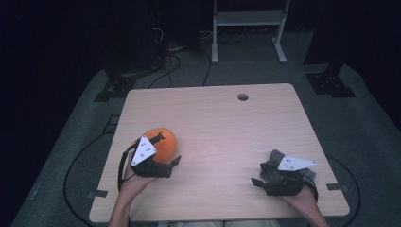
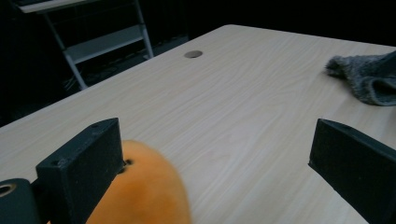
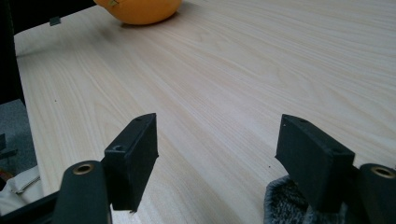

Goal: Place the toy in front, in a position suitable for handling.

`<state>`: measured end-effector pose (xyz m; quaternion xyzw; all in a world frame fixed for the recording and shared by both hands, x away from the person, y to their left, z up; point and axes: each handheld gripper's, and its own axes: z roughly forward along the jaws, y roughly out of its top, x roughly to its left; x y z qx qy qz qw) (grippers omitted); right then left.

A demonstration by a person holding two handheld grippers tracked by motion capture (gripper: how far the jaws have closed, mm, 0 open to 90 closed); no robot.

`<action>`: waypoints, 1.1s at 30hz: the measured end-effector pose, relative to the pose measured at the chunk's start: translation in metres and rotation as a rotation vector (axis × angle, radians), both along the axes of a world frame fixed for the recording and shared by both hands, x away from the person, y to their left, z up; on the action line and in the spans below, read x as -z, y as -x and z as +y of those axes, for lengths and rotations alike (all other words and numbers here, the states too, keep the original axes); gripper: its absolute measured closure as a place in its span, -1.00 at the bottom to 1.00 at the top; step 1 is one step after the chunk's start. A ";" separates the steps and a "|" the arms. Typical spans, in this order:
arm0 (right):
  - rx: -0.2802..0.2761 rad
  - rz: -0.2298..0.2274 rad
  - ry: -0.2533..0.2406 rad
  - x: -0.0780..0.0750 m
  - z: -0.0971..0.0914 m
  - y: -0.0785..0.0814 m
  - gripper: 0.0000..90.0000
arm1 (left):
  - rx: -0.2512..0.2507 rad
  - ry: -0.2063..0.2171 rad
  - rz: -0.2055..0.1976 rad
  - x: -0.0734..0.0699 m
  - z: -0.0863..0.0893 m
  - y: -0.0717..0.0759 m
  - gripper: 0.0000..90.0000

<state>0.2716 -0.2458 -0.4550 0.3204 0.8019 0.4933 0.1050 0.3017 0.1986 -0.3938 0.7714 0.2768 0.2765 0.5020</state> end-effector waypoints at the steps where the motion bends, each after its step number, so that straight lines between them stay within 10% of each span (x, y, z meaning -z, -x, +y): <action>1: 0.000 0.003 0.001 0.000 0.000 0.000 -0.38 | -0.013 -0.009 -0.003 -0.002 0.005 -0.001 -0.95; 10: -0.007 0.007 0.021 0.003 0.005 -0.002 -0.37 | -0.158 -0.027 0.015 0.005 0.043 -0.022 -0.95; 17: -0.016 0.012 0.025 0.003 0.006 -0.003 -0.37 | -0.165 -0.029 0.088 0.022 0.051 -0.035 -0.90; 23: -0.026 0.003 0.027 0.001 0.005 -0.001 -0.36 | -0.204 -0.142 0.150 0.036 0.042 -0.048 -0.90; 33: -0.036 0.001 0.023 0.000 0.003 0.000 -0.35 | -0.213 -0.117 0.221 0.041 0.046 -0.055 -0.84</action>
